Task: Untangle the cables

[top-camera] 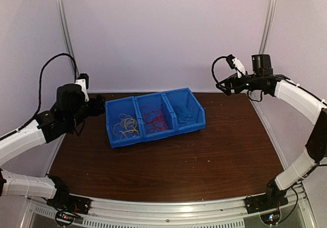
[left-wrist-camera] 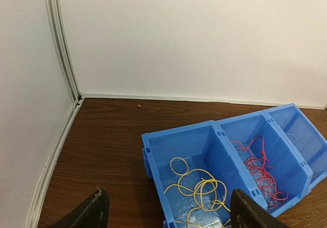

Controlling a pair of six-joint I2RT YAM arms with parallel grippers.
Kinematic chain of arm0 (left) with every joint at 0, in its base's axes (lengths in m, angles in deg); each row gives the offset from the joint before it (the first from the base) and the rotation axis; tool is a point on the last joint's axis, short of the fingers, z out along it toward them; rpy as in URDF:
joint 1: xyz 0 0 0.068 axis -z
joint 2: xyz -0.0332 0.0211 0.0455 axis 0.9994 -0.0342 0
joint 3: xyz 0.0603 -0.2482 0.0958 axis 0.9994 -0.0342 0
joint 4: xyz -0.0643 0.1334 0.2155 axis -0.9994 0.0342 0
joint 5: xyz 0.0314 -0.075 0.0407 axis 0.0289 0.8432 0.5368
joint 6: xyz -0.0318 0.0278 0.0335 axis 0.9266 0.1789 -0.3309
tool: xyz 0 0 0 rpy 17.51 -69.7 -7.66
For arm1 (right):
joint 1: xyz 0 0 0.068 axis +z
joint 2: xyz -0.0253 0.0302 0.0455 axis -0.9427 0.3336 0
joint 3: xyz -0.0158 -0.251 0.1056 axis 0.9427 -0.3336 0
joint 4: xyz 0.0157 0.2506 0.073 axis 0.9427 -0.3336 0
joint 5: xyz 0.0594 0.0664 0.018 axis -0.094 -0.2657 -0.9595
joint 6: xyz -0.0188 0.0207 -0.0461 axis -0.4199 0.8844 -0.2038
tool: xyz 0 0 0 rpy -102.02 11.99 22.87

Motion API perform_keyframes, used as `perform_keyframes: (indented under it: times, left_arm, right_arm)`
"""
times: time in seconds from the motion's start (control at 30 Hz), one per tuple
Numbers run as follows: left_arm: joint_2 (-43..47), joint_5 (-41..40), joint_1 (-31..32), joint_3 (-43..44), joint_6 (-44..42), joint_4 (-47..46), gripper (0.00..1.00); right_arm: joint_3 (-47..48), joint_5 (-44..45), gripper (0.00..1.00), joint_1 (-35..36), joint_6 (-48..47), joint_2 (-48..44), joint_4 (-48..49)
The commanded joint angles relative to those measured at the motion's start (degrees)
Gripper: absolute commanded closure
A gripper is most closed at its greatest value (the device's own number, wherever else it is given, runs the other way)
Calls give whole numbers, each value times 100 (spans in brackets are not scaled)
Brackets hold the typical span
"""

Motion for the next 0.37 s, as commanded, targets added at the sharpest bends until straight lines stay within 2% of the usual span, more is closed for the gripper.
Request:
perform_keyframes:
  times: [0.0, 0.03, 0.1, 0.2, 0.33]
  left_arm:
    - [-421, 660, -701, 594, -611, 487, 10]
    - [-553, 761, -846, 716, -695, 490, 3]
    - [-857, 737, -1082, 839, -803, 396, 2]
    - [-1265, 291, -1165, 823, -917, 251, 2]
    - [-1387, 656, -1263, 593, -914, 17, 2]
  right_arm:
    - [-951, 1104, 0, -229, 747, -755, 1536]
    - [-1167, 1585, 0, -226, 1042, -954, 1825]
    - [-1267, 2067, 0, -226, 1277, -1224, 1907]
    - [-1344, 1787, 0, -233, 979, -1347, 1703]
    - [-1908, 1429, 0, -226, 1196, -1564, 2115]
